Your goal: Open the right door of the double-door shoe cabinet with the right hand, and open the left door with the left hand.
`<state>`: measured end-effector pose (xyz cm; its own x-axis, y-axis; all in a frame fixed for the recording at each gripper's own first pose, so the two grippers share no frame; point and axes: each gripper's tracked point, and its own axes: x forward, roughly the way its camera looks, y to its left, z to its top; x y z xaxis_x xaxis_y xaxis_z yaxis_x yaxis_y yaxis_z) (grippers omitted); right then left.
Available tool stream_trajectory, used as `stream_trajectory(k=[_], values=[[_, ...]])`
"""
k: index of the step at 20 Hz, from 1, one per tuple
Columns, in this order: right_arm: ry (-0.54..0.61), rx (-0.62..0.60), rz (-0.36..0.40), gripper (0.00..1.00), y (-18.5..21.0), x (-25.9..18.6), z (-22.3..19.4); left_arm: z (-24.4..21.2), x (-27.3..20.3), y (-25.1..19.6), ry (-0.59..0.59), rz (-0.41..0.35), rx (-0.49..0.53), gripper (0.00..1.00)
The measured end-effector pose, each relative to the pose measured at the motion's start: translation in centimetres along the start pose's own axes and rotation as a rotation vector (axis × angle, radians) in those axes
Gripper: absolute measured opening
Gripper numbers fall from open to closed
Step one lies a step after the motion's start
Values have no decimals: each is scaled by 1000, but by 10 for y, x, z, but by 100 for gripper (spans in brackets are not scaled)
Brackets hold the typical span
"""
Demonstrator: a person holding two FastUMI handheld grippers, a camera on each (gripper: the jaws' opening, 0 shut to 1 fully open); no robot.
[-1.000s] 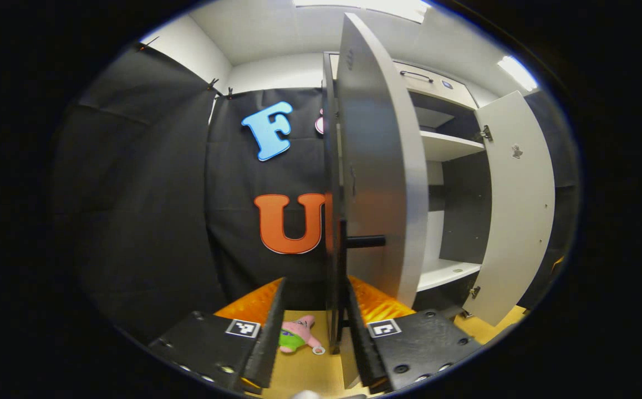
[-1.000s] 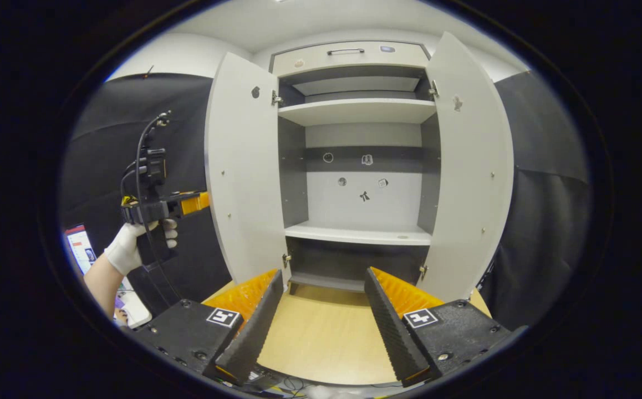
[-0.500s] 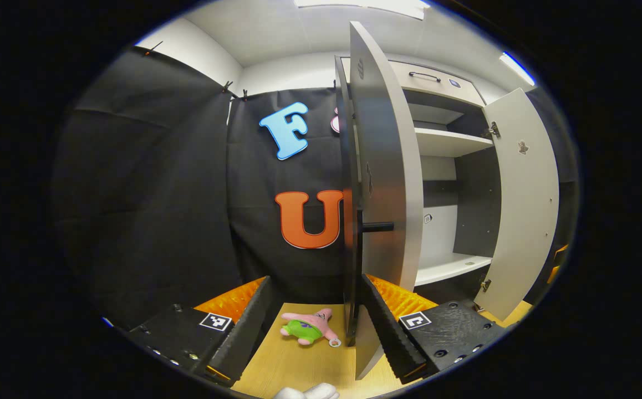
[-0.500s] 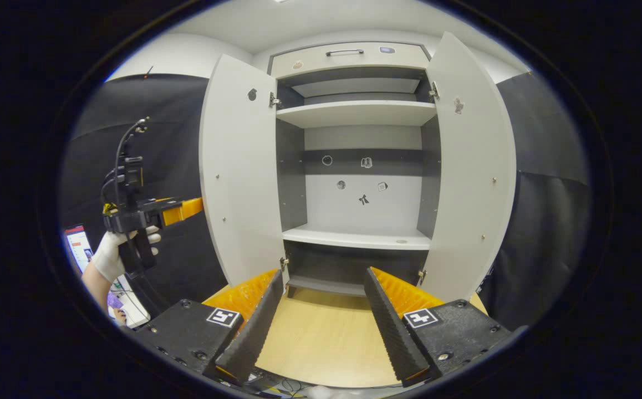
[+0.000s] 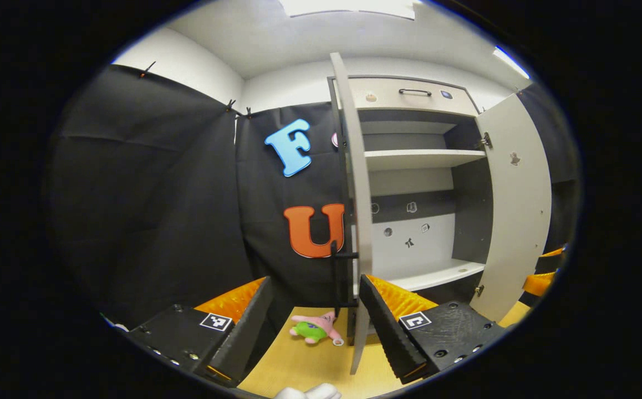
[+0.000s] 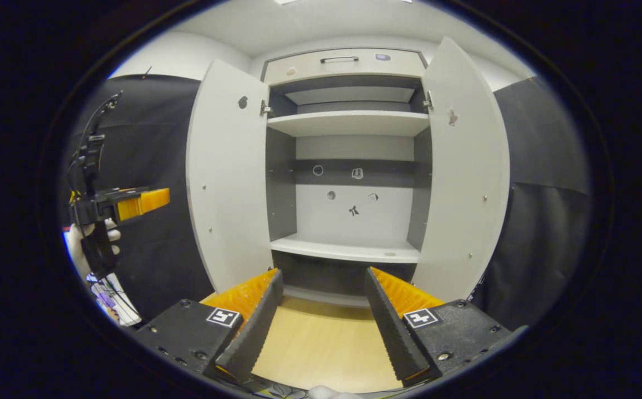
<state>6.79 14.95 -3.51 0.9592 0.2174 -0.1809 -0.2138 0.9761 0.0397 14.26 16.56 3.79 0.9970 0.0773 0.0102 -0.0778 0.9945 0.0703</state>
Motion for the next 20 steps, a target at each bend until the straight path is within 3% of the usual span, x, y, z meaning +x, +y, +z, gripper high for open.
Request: stream_trajectory(k=[11, 19, 20], values=[[-50, 27, -154, 93, -64, -13, 16, -20, -21, -121, 35, -145, 12, 95], [-46, 38, -233, 93, -92, -22, 12, -48, -29, -138, 73, -132, -8, 95], [-46, 35, -237, 93, -93, -22, 12, -48, -29, -137, 76, -131, -13, 100]])
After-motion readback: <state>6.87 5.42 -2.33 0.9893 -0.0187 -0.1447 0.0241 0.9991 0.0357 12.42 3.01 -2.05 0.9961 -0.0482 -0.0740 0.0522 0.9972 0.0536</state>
